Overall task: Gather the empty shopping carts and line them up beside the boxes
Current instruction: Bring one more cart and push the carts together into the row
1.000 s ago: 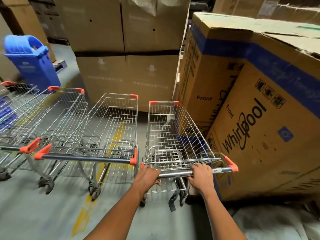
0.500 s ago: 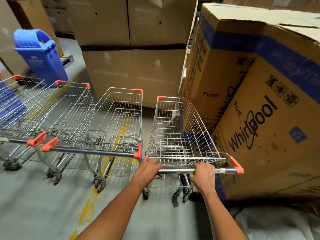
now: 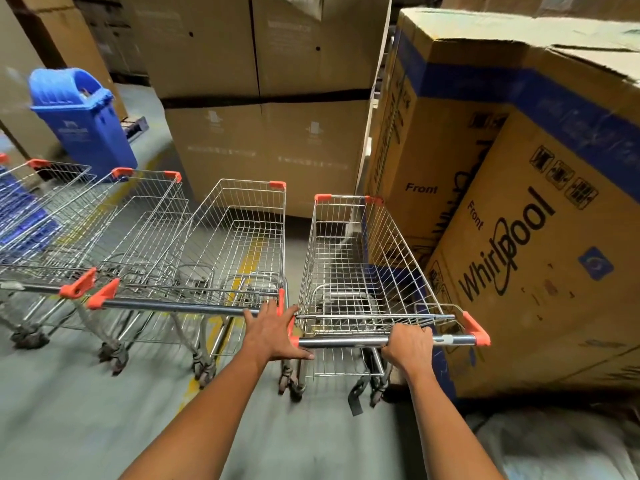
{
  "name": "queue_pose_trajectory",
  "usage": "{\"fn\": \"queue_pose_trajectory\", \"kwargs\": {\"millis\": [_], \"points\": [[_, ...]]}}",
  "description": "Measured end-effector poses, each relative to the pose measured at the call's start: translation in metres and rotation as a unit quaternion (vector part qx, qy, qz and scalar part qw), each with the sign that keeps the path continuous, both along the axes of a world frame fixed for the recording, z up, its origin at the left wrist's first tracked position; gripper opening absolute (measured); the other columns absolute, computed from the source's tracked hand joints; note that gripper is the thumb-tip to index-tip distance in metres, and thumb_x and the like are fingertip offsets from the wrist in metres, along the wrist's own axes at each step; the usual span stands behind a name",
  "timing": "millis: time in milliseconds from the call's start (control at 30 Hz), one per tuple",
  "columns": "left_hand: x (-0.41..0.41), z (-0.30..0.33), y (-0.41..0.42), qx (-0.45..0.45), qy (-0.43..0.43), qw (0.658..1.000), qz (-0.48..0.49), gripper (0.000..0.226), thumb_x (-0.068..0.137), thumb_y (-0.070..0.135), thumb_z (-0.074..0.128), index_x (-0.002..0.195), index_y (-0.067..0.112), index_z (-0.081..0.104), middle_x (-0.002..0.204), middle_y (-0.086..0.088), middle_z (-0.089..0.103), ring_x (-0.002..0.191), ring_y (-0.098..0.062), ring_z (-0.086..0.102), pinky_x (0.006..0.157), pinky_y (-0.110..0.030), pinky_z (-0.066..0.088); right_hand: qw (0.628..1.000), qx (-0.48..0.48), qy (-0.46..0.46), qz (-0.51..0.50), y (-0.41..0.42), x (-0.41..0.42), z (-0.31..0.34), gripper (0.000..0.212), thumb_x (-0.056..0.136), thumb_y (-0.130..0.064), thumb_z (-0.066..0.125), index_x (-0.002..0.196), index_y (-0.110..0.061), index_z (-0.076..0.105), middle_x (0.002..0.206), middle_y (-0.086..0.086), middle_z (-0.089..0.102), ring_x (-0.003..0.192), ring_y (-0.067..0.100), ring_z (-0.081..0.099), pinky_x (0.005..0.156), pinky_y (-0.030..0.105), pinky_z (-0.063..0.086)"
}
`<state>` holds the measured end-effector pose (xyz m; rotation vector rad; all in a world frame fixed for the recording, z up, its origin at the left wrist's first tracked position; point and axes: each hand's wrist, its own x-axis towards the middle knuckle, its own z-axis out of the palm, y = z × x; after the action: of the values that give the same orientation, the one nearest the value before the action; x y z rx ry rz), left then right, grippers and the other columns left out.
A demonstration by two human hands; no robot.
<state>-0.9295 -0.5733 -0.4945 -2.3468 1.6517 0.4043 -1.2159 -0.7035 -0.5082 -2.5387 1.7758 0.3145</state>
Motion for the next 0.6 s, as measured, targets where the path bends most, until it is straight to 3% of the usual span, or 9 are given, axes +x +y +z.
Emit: {"fn": "queue_pose_trajectory", "kwargs": {"millis": [300, 467, 600], "points": [[-0.0027, 0.0007, 0.0012, 0.023, -0.06, 0.998, 0.011, 0.128, 0.046, 0.109, 0.027, 0.157, 0.051, -0.003, 0.15, -0.018, 0.038, 0.126, -0.035, 0.046, 0.101, -0.076, 0.021, 1.0, -0.022, 0.013, 0.005, 0.0087, -0.0012, -0.0014, 0.018, 0.085, -0.038, 0.063, 0.075, -0.028, 0.053, 0.063, -0.01, 0.05, 0.064, 0.011, 0.046, 0.073, 0.036, 0.029], [-0.0023, 0.0036, 0.001, 0.02, -0.085, 0.996, -0.002, 0.125, 0.051, 0.109, 0.022, 0.157, 0.049, -0.008, 0.144, -0.015, 0.047, 0.111, -0.03, 0.053, 0.091, -0.056, 0.033, 0.999, -0.022, 0.026, 0.002, 0.0015, 0.0014, -0.0045, 0.02, 0.087, -0.041, 0.064, 0.074, -0.028, 0.055, 0.063, -0.009, 0.052, 0.063, 0.009, 0.044, 0.073, 0.036, 0.027], [-0.0048, -0.0022, 0.0045, -0.014, -0.023, 0.999, 0.028, 0.122, 0.054, 0.106, 0.033, 0.156, 0.053, -0.01, 0.154, -0.013, 0.041, 0.125, -0.031, 0.053, 0.104, -0.065, 0.034, 1.0, -0.012, 0.028, -0.003, -0.0007, 0.0053, -0.0035, 0.02, 0.087, -0.041, 0.065, 0.075, -0.027, 0.058, 0.067, -0.01, 0.056, 0.068, 0.013, 0.05, 0.077, 0.037, 0.033]]}}
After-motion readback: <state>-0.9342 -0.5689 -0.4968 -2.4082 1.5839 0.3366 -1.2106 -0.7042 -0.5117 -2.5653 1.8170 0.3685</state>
